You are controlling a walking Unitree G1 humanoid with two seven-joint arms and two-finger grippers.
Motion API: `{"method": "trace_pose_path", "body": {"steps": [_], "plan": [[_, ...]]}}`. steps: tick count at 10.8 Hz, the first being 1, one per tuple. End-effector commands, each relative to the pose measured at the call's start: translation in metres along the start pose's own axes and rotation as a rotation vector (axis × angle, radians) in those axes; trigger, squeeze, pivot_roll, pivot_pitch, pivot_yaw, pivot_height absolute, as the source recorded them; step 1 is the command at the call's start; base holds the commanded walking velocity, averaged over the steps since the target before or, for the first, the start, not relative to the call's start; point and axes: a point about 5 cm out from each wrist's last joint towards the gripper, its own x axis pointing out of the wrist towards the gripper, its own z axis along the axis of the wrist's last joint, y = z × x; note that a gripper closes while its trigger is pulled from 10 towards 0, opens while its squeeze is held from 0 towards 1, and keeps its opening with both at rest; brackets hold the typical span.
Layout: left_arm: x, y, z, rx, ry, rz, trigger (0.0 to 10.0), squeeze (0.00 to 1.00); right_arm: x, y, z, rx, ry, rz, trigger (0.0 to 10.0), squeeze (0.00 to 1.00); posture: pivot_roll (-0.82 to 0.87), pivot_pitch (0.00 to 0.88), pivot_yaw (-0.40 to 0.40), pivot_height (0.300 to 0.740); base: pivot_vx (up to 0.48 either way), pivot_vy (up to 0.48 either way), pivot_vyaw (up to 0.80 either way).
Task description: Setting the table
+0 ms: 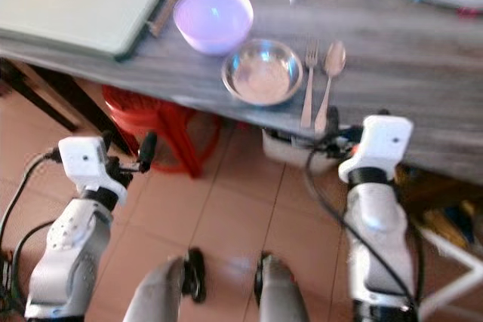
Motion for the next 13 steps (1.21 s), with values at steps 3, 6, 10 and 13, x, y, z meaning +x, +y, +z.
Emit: {"method": "trace_pose_path", "body": {"steps": [3,6,10,13], "plan": [[0.010,0.000,-0.002,0.000,-0.020,0.018,10.0,0.00,0.002,0.010,-0.002,-0.025,-0.039,0.012,10.0,0.00,-0.05,0.086,0.017,0.740,0.000,0.000,0.00],[0.017,-0.006,-0.002,-0.012,-0.037,0.008,10.0,0.00,0.007,0.015,-0.004,-0.039,-0.058,0.030,10.0,0.00,-0.05,0.078,0.017,0.740,-0.279,0.000,0.00],[0.020,-0.005,-0.002,-0.009,-0.048,0.011,10.0,0.00,0.011,0.010,-0.013,-0.025,-0.035,0.000,10.0,0.00,-0.05,0.076,0.012,0.740,-0.284,0.000,0.00],[0.027,-0.001,0.002,0.006,-0.072,0.016,10.0,0.00,0.016,0.017,-0.013,-0.005,-0.049,0.032,10.0,0.00,-0.04,0.063,0.012,0.740,-0.257,0.000,0.00]]}}
